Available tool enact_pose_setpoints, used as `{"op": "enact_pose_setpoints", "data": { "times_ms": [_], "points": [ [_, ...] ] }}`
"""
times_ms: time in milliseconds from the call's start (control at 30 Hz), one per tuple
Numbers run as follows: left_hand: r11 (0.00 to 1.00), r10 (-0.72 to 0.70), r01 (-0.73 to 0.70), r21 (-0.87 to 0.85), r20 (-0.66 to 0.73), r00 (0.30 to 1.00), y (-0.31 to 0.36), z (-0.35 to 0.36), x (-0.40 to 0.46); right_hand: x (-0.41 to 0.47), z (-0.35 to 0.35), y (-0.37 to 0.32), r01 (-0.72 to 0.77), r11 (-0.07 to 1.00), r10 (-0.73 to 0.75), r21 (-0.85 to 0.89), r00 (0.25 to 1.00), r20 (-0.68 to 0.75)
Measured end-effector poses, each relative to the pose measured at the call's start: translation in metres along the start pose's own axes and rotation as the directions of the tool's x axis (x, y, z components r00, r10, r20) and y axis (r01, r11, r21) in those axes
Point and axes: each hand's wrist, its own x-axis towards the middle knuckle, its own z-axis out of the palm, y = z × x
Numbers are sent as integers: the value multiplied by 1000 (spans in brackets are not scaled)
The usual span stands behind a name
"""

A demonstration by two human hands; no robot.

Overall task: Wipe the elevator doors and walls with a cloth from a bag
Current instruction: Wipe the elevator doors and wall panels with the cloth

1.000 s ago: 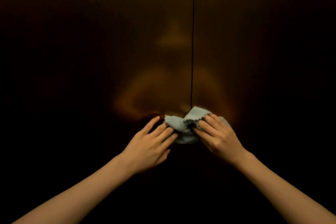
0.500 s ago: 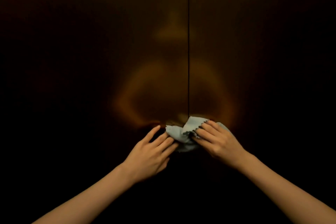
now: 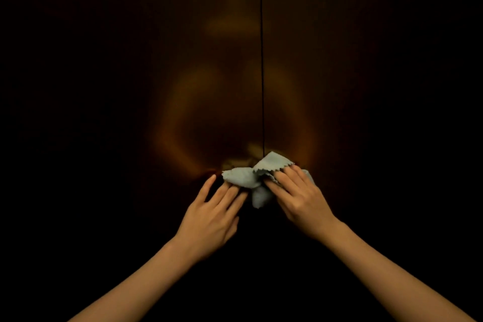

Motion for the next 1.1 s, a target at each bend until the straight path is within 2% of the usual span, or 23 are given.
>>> {"op": "enact_pose_setpoints", "data": {
  "times_ms": [67,133,200,300,433,633,767,867,967,1100],
  "points": [
    [999,33,-33,-15,2,999,10,14,-8,-18,9,-11,-16,1000,16,1,1000,23],
    [999,43,-42,4,-49,998,18,28,-11,-29,18,-18,-28,1000,28,-5,999,-18],
    [1000,20,-17,24,-115,993,21,36,-6,-30,25,-18,-67,998,66,-9,994,-87],
    [999,-37,40,16,-142,989,32,51,-13,-44,40,-31,-157,987,158,17,976,-152],
    [998,15,-6,59,-142,990,72,93,-52,-88,66,-62,-173,985,173,16,973,-153],
    [991,-33,64,115,-253,967,87,116,-58,-115,92,-79,-244,969,244,27,946,-214],
    [989,88,-57,137,-236,968,107,142,-80,-146,113,-89,-200,980,192,-17,961,-201],
    [978,92,-31,206,-292,952,97,143,-72,-128,111,-80,-194,981,192,22,941,-280],
    [977,75,0,213,-344,936,94,142,-70,-133,114,-81,-220,975,222,42,928,-299],
    [964,171,-98,247,-296,940,126,175,-104,-191,146,-105,-185,983,177,-3,947,-268]
  ]
}}
